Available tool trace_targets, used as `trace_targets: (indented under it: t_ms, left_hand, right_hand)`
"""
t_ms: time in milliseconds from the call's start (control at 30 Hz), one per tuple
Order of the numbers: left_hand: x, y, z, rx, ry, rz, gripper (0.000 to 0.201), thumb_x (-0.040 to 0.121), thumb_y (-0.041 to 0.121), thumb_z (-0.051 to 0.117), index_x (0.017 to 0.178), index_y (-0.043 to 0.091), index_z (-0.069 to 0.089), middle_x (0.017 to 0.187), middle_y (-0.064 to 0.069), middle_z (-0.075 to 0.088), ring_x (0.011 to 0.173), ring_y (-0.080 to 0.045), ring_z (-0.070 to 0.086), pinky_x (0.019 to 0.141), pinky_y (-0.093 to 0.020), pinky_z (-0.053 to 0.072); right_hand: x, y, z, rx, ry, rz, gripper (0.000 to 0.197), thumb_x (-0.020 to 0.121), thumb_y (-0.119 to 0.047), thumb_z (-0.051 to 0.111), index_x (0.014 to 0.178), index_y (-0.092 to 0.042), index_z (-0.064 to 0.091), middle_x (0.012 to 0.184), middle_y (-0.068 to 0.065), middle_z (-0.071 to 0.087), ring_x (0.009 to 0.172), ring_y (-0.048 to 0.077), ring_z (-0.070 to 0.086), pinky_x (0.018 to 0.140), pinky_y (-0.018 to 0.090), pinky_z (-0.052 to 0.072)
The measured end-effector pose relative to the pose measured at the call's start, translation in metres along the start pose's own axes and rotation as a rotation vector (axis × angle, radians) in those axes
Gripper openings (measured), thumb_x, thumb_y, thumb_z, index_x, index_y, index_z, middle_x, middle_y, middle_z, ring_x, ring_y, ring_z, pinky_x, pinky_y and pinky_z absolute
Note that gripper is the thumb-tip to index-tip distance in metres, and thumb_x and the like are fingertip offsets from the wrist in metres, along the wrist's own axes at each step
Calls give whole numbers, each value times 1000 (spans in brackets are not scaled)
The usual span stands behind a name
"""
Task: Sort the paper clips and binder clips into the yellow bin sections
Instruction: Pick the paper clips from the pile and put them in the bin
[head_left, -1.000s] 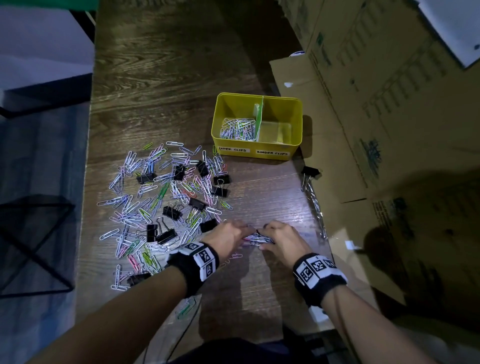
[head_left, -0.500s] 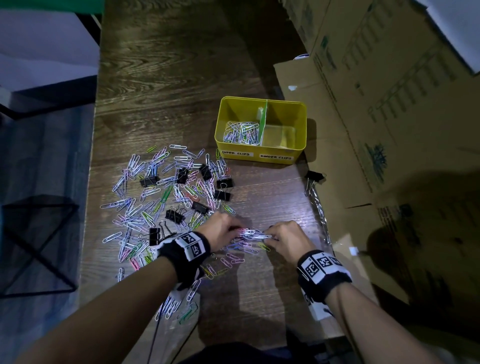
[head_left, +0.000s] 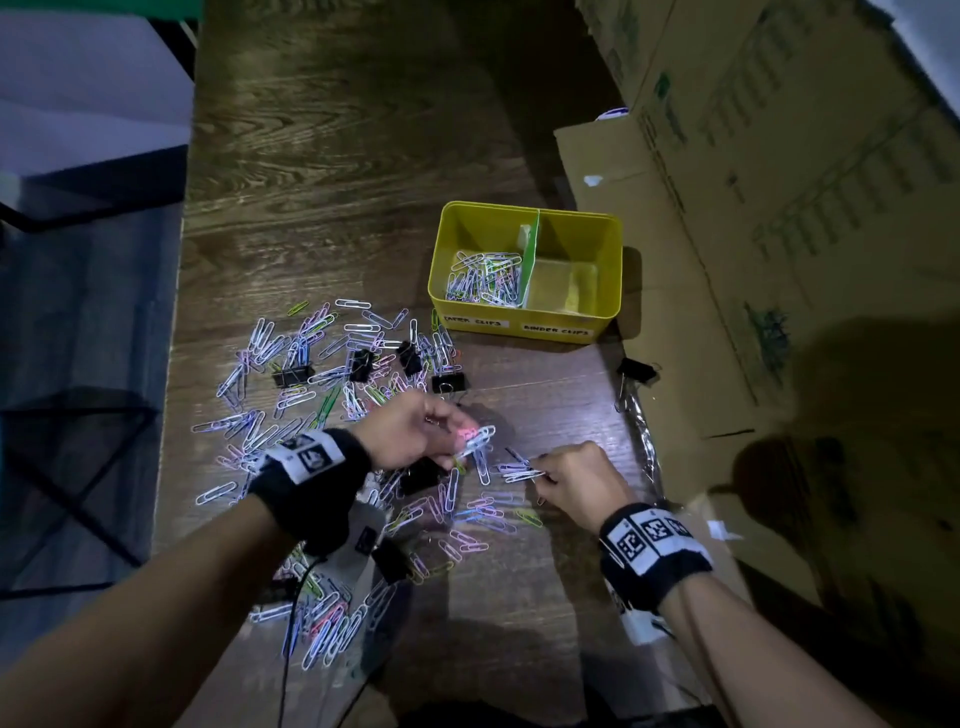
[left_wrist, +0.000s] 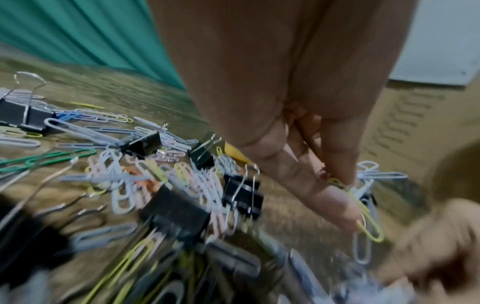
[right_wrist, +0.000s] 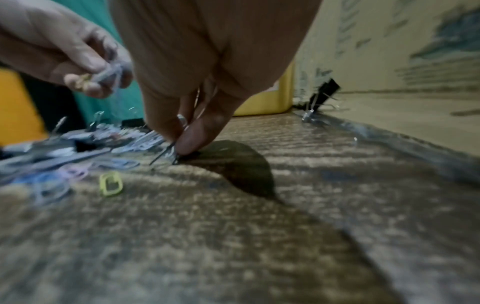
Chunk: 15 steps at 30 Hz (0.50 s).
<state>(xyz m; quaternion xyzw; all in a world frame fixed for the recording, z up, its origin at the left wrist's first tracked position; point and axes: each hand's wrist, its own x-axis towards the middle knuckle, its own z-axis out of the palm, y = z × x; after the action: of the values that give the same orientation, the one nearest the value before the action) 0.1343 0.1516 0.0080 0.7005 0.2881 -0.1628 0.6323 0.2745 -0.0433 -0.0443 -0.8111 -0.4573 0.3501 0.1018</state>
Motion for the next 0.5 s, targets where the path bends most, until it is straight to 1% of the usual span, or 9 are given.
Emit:
trace_targets:
  t_ms: [67,133,200,233,300,367,400,467,500]
  left_hand:
    - [2,24,-14,-107,8,48,18,83,-2,60,99,2,67,76,-4,72,67,-17,67,65,-24,56]
    - [8,51,-27,-228,69,111,20,82,-8,58,97,3,66,71,-4,72,64,-14,68,62,-20,56]
    - [19,73,-41,-337,159,171,22,82,-10,57,95,6,65,69,-4,72,63,-14,68,61,-20,56]
    - [27,82,-48,-369,212,192,22,82,-10,58,93,6,65,69,-3,72,63,-13,68,61,-20,56]
    - [47,94,-62,-365,334,209,19,82,-8,60,92,7,67,70,-1,71,62,-11,67,62,-19,57]
    - [68,102,-71,-230,440,196,16,83,-6,61,95,3,67,74,-3,68,61,-11,65,64,-19,57]
    - [77,105,-72,-95,474,191,16,84,-4,62,98,1,67,77,-4,66,63,-11,64,64,-18,56]
    - [94,107,-73,319,476,174,19,85,6,64,104,6,68,86,-3,67,72,-11,63,68,-17,53]
    - [99,108,-71,521,446,161,20,86,10,64,105,11,69,93,-2,68,79,-12,63,73,-19,50]
  right_hand:
    - [0,3,-2,197,12,63,23,82,-20,66,103,-16,74,88,10,74,78,20,66,79,28,51]
    - [0,3,-6,378,73,99,23,78,-17,74,101,-16,74,82,5,75,71,10,63,75,21,50]
    - [0,-1,-12,554,137,130,21,76,-16,77,97,-14,75,79,0,74,69,5,61,68,13,48]
    - [-1,-5,-19,643,162,137,20,76,-17,78,95,-16,76,79,-2,74,68,5,62,67,13,48]
    - [-2,-18,-37,794,224,139,18,75,-16,78,93,-22,75,78,-3,75,63,6,65,65,20,53]
    - [-3,-35,-62,892,288,117,21,76,-11,77,97,-15,74,78,1,74,53,2,63,55,16,52]
    - [-1,-42,-76,904,323,86,24,76,-9,76,99,-10,72,80,2,73,53,2,63,55,14,52]
    - [5,-54,-105,919,396,15,26,76,-5,75,101,-4,71,81,2,72,59,5,64,59,14,52]
    - [11,-60,-119,915,429,-14,26,77,-6,75,102,-4,71,81,1,72,62,7,64,61,16,53]
